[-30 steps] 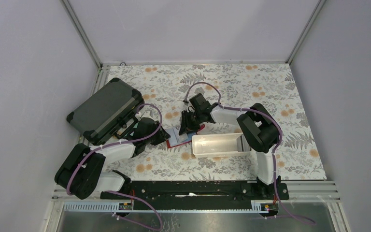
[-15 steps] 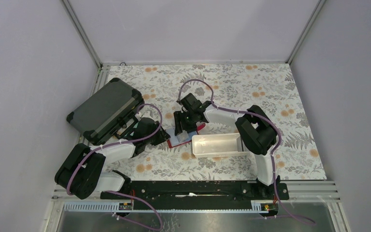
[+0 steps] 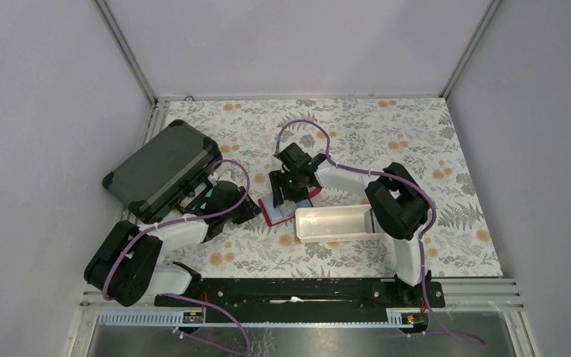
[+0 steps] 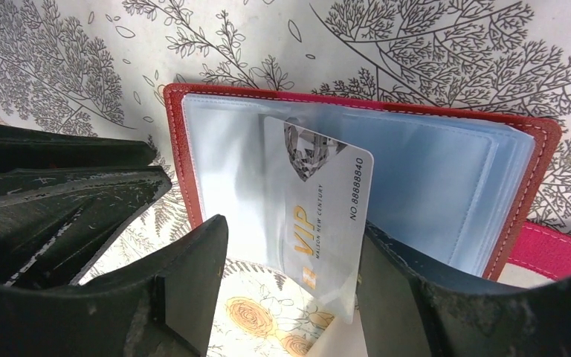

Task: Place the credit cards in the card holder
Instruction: Insert the credit card into the card holder.

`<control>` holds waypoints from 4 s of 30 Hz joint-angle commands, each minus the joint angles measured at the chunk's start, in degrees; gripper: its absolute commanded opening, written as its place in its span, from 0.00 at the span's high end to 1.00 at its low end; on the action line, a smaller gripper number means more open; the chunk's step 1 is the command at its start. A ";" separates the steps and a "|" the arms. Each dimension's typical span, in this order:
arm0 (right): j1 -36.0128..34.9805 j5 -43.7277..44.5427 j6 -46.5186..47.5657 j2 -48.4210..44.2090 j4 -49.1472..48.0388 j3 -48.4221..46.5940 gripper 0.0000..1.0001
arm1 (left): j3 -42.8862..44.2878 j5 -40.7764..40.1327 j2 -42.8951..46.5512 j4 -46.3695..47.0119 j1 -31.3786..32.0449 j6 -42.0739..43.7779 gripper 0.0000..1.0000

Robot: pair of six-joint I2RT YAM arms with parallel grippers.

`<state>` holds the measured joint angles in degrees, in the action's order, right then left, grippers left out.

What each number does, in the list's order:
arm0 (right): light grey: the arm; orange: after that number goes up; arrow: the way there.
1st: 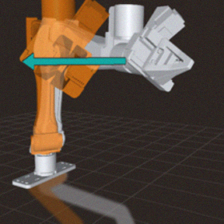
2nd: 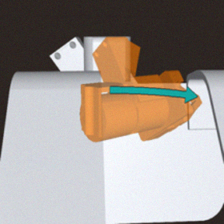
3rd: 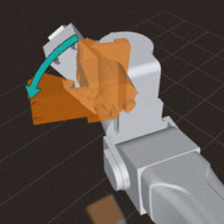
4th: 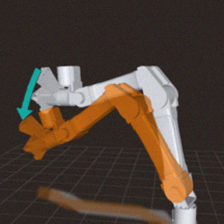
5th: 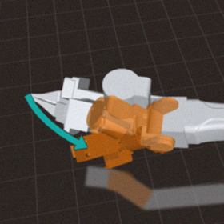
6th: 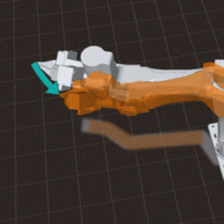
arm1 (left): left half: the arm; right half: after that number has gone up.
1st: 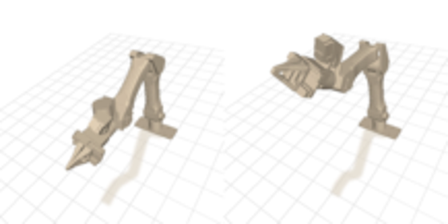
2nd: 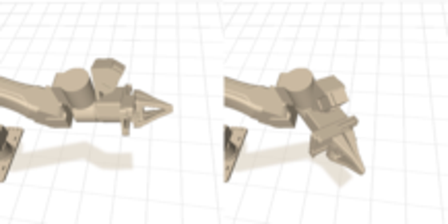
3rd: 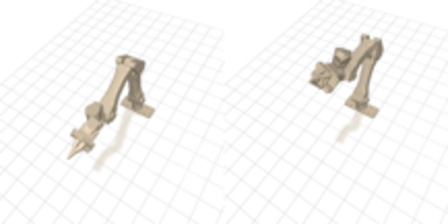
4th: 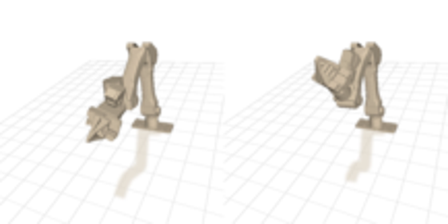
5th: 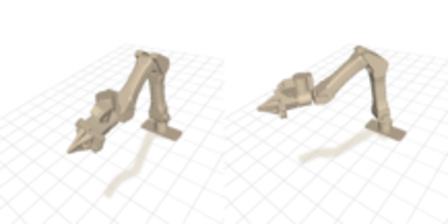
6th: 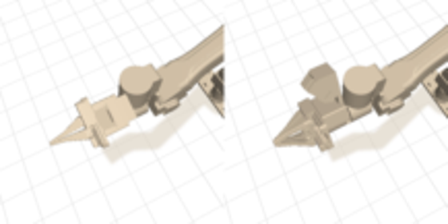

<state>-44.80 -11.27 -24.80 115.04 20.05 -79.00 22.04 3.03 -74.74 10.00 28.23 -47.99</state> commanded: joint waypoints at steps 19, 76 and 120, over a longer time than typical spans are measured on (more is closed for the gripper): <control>-0.08 7.06 7.30 -3.37 4.75 -2.08 0.24 | -0.67 2.78 1.04 -4.29 0.34 0.78 0.71; 1.57 -5.75 6.34 0.39 0.26 -1.25 0.35 | 3.45 7.51 -7.56 6.11 1.48 -2.56 0.78; -0.83 4.76 5.12 -15.11 2.80 0.33 0.15 | 6.43 -1.15 22.17 -21.57 -10.91 4.07 0.04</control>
<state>-46.13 -17.93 -23.00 109.36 15.03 -77.41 23.99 4.19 -56.71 -5.89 18.92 -46.85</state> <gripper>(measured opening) 0.814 0.875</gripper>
